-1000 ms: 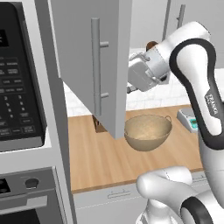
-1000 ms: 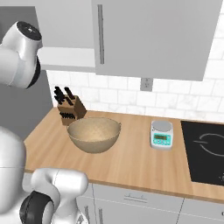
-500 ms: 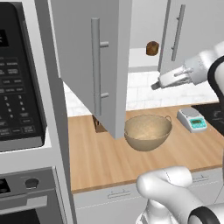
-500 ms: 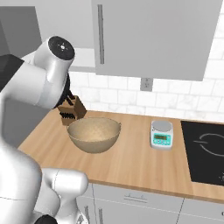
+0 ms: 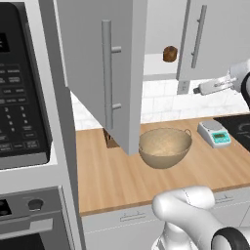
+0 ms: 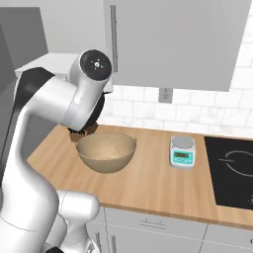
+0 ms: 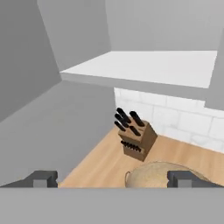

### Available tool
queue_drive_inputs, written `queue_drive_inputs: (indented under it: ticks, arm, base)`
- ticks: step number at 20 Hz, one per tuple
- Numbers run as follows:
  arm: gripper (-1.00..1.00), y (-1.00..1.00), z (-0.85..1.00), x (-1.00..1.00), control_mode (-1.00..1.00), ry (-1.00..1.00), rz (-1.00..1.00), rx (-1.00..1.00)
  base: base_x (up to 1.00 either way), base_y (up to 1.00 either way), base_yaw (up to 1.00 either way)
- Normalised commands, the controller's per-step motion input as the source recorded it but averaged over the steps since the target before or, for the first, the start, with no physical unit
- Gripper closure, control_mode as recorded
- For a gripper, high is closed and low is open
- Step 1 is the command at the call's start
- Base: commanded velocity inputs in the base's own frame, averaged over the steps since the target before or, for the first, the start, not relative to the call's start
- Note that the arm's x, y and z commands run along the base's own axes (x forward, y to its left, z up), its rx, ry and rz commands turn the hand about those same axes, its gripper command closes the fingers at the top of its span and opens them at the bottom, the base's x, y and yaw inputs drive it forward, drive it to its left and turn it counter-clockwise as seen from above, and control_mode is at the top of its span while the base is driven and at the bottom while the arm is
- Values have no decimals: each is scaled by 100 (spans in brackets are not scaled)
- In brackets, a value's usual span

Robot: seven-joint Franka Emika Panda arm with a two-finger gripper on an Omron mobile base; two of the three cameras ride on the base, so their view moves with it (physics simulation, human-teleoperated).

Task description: Open the cabinet, pick up the bread from the cabinet and place it in the basket. Then move the basket to the dining counter.

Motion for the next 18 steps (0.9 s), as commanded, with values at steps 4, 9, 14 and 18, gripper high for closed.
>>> queue_drive_inputs:
  ticks: [4, 9, 14, 18]
  arm:
    - [-100, -12, 2, 46, -100, 0, -27, 0]
    - [-100, -3, 19, 10, -100, 5, -48, 2]
    - [-100, -36, 41, 2, -100, 6, -38, 7]
    - [-100, -70, 45, 0, -100, 0, -7, 11]
  base:
    - [0, 0, 0]
    - [0, 0, 0]
    - [0, 0, 0]
    - [0, 0, 0]
